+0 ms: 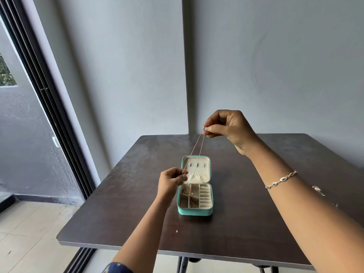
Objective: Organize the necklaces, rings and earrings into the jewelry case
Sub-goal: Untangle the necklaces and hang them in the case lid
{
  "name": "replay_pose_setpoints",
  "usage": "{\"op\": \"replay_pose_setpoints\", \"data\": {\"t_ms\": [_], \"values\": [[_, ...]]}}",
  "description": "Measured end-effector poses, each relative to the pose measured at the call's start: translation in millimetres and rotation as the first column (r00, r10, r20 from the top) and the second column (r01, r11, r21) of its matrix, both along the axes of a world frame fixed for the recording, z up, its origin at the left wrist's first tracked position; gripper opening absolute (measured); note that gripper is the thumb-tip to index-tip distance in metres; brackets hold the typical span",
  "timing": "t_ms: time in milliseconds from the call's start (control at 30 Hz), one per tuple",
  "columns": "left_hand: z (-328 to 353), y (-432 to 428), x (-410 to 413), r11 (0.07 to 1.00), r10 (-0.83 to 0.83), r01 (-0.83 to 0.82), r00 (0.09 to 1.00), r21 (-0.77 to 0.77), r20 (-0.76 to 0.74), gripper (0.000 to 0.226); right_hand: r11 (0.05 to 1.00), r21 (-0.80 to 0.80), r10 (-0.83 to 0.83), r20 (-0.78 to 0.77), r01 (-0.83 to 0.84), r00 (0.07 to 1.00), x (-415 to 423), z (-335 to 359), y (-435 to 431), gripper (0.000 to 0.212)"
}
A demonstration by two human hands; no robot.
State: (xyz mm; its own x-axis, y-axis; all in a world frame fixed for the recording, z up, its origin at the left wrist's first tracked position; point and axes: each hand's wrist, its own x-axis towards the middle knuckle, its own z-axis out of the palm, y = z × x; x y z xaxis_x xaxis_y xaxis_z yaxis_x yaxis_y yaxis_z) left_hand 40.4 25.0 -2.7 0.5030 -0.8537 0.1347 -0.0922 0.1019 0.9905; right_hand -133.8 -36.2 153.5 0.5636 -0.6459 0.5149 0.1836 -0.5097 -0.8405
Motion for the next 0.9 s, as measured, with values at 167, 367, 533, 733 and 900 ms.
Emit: {"op": "replay_pose_setpoints", "data": {"t_ms": [167,367,533,733,900], "values": [[0.2,0.0,-1.3,1.000,0.004,-0.003,1.000,0.010,-0.030,0.022,1.000,0.016,-0.023,0.058,0.022,0.998,-11.1,5.6,-0.9,0.025],[5.9,1.8,-2.5,1.000,-0.002,0.004,0.998,0.029,-0.063,0.019,0.998,0.034,-0.049,0.079,0.046,0.996,-22.6,6.4,-3.3,0.022],[11.8,2.5,-6.0,0.999,0.018,-0.016,0.999,0.039,-0.046,0.018,0.997,0.046,-0.063,0.037,0.062,0.997,-27.7,-3.2,-6.4,0.021],[13.8,6.0,-3.7,0.998,0.052,-0.049,0.997,0.045,-0.064,0.017,0.990,0.114,-0.087,0.069,0.079,0.994,-37.1,-11.3,-10.5,0.020],[13.9,7.6,-1.4,0.997,0.042,-0.035,0.993,0.063,-0.107,0.014,0.980,0.179,-0.105,0.101,0.085,0.989,-43.7,-14.7,-12.7,0.021]]}}
